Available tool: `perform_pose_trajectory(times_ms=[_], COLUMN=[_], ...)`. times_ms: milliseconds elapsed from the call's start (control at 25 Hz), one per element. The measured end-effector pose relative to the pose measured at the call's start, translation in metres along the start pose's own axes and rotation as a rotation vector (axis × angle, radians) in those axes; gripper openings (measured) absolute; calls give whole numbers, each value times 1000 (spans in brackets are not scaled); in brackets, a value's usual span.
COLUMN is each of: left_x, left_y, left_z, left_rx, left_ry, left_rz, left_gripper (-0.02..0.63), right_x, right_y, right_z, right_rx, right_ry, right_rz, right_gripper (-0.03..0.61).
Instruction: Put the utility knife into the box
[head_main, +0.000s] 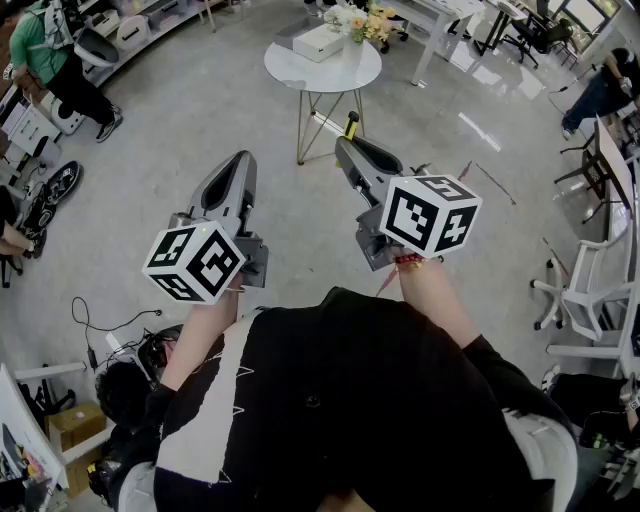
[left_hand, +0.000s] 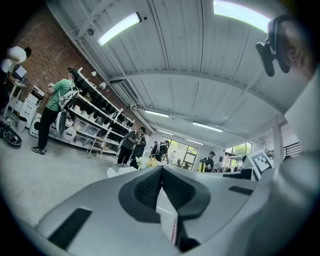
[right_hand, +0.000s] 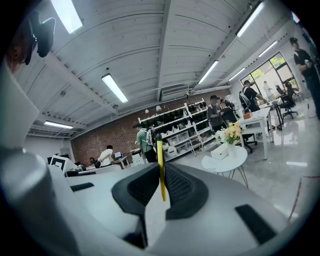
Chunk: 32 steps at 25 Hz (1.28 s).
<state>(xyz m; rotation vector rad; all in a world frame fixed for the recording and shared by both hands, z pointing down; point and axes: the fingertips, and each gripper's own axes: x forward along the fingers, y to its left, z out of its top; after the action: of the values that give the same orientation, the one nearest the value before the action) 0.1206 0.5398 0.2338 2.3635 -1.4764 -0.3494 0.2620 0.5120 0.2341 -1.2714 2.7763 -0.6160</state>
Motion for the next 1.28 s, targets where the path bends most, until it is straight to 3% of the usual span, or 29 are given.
perform_pose_trajectory(times_ms=[640, 840, 1080, 1280], left_x=[8, 13, 41, 83], left_y=[48, 68, 95, 124], left_z=[-8, -19, -29, -11], left_rx=[-7, -35, -56, -54], left_ry=[45, 75, 105, 83], left_rz=[-24, -15, 22, 42], left_gripper=[11, 11, 11, 11], right_x=[47, 70, 112, 162], right_y=[3, 3, -14, -40], right_z=[-23, -41, -50, -26], right_rx=[58, 59, 59, 58], right_ry=[-9, 48, 107, 105], right_rz=[1, 19, 55, 77], right_gripper=[37, 37, 37, 37])
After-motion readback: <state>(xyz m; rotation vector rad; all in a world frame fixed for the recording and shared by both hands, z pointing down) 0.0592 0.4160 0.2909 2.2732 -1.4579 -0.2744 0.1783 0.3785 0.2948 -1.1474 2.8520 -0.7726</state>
